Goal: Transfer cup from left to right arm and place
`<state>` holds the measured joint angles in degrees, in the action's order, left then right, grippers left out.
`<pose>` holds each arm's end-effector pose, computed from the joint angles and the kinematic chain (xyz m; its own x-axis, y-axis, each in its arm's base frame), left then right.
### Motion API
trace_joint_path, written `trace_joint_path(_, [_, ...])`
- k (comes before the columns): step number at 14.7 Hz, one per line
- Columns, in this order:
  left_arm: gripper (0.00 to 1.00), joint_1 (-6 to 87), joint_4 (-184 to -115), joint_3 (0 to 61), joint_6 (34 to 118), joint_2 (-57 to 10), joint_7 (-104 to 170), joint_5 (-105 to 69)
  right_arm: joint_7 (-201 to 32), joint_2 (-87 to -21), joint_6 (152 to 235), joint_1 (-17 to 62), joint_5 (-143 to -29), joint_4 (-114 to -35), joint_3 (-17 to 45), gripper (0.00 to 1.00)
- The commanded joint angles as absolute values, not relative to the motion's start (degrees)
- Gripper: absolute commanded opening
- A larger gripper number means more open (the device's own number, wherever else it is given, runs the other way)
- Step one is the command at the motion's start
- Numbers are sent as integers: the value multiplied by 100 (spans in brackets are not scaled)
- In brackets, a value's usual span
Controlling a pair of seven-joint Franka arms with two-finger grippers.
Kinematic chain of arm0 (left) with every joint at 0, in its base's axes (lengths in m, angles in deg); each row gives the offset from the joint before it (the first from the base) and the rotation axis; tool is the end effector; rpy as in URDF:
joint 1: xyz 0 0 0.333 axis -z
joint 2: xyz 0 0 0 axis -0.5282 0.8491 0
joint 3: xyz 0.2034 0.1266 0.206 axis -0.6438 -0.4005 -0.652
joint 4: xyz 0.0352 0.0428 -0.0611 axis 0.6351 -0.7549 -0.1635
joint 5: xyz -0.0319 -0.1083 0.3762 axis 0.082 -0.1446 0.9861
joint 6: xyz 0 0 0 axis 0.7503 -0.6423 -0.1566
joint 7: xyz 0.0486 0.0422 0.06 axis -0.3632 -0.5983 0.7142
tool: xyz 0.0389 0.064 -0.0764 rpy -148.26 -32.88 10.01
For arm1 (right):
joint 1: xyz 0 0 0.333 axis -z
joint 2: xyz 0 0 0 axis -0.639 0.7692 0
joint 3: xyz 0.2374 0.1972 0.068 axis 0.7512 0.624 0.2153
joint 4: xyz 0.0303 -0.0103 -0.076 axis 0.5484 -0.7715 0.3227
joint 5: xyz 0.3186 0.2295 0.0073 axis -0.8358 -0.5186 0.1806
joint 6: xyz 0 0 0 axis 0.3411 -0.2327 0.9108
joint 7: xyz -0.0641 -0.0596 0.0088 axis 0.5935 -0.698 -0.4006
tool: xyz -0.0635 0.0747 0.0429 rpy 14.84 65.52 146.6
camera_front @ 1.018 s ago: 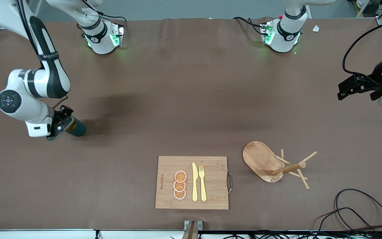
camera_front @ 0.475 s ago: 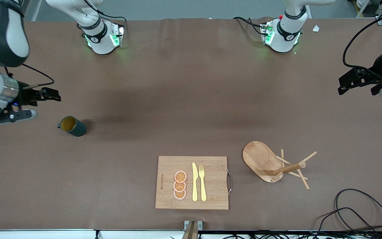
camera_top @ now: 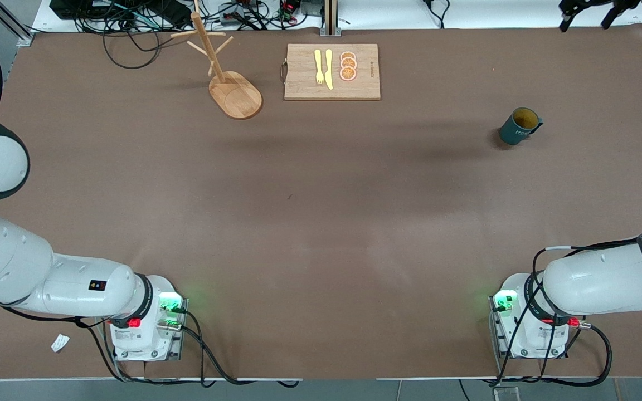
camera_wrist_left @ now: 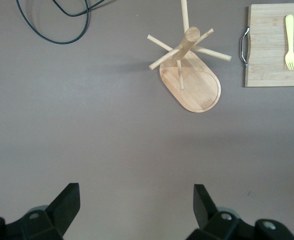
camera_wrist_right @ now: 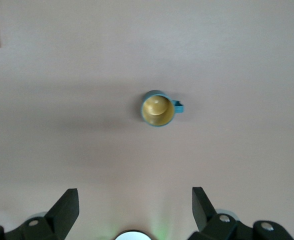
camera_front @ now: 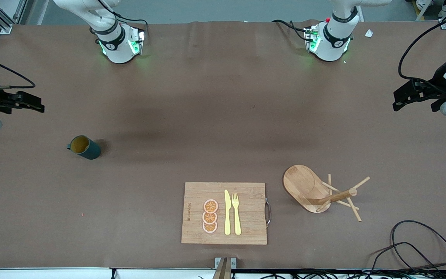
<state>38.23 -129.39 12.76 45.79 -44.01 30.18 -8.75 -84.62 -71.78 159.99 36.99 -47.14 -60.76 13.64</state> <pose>0.5731 -0.0657 0.6561 0.9983 -0.0463 0.0340 -0.0461 -0.9989 -0.0058 0.5685 -0.0294 0.5981 0.9874 0.0318 -0.1548 0.0358 -0.9991 0.0230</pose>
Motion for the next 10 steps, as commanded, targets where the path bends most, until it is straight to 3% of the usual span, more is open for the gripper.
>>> trace_joint_path(1, [100, 3865, -13044, 1245, 4657, -4500, 3035, -942, -8557, -7036, 15606, 3778, -4515, -5479, 1402, 100])
trace_joint_path(10, [100, 3839, -13044, 1245, 4657, -4491, 2913, -933, -8523, -7045, 15334, 3971, -4655, -5408, 1411, 100])
